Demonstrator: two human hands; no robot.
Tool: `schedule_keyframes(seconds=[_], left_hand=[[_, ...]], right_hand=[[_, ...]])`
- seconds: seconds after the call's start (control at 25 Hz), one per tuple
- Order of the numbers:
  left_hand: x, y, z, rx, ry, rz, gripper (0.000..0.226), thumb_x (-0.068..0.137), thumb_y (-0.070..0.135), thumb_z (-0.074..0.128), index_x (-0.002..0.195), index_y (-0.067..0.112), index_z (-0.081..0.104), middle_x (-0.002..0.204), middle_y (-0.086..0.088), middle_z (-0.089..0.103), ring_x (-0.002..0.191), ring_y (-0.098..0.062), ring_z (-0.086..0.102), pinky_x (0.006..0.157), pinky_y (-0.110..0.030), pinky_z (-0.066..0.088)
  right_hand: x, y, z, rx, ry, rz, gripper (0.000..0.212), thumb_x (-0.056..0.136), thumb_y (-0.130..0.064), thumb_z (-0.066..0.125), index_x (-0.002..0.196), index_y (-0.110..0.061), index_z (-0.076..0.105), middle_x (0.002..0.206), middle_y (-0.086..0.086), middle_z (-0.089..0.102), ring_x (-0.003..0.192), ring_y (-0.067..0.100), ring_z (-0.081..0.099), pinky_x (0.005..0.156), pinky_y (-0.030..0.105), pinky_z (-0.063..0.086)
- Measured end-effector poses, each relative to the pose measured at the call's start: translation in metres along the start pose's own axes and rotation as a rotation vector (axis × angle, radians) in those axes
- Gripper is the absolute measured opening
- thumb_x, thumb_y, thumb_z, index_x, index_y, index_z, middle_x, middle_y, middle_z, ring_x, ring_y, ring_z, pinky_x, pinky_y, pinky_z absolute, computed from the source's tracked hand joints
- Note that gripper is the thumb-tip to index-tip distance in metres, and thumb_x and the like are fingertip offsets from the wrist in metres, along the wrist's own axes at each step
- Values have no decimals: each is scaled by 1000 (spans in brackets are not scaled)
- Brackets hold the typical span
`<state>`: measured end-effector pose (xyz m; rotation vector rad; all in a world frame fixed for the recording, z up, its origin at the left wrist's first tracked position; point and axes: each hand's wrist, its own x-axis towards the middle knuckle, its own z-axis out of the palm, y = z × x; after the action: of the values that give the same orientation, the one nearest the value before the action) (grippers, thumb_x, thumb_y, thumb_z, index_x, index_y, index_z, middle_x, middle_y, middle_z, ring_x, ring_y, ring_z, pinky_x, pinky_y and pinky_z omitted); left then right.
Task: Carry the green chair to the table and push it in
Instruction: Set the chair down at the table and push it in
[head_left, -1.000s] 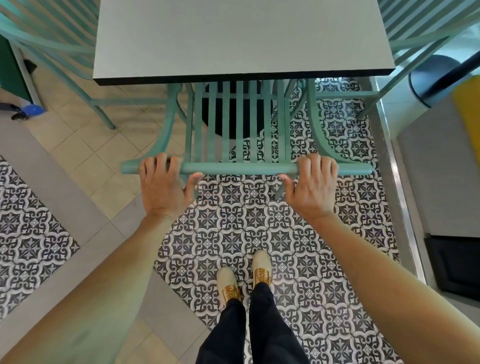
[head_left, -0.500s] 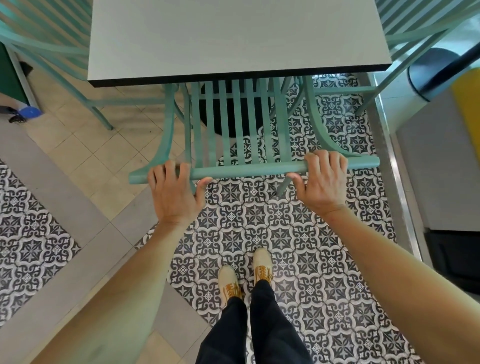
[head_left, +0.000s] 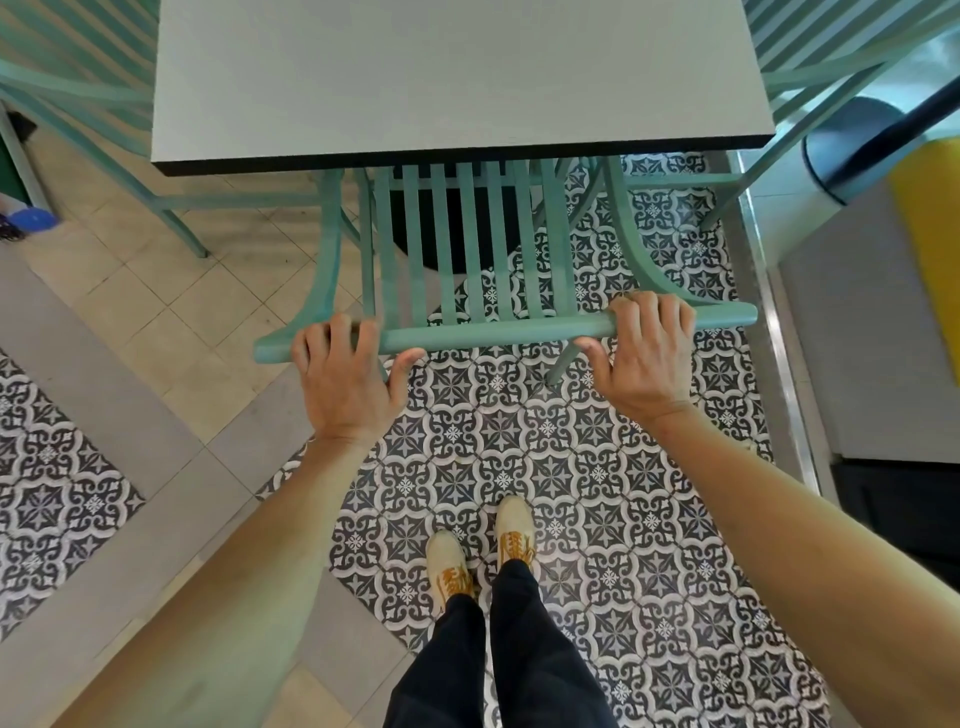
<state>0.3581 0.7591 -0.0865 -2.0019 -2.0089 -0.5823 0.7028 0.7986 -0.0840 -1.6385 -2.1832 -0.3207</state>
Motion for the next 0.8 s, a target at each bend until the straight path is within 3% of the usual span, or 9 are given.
schedule_keyframes(seconds=[0.32, 0.8], left_hand=[[1, -8, -3, -11, 2, 26, 61, 105, 67, 31, 101, 10, 53, 97, -12, 50, 88, -30, 39, 86, -46, 32], [1, -9, -7, 5, -10, 22, 65, 105, 66, 31, 100, 7, 58, 98, -13, 53, 88, -33, 46, 87, -47, 33]], right_hand=[[1, -13, -9, 18, -4, 15, 45, 101, -52, 43, 102, -8, 52, 98, 14, 54, 87, 28, 42, 81, 45, 36], [0, -17, -7, 32, -18, 30, 42, 102, -52, 41, 102, -11, 46, 98, 11, 50, 88, 25, 37, 82, 44, 34]])
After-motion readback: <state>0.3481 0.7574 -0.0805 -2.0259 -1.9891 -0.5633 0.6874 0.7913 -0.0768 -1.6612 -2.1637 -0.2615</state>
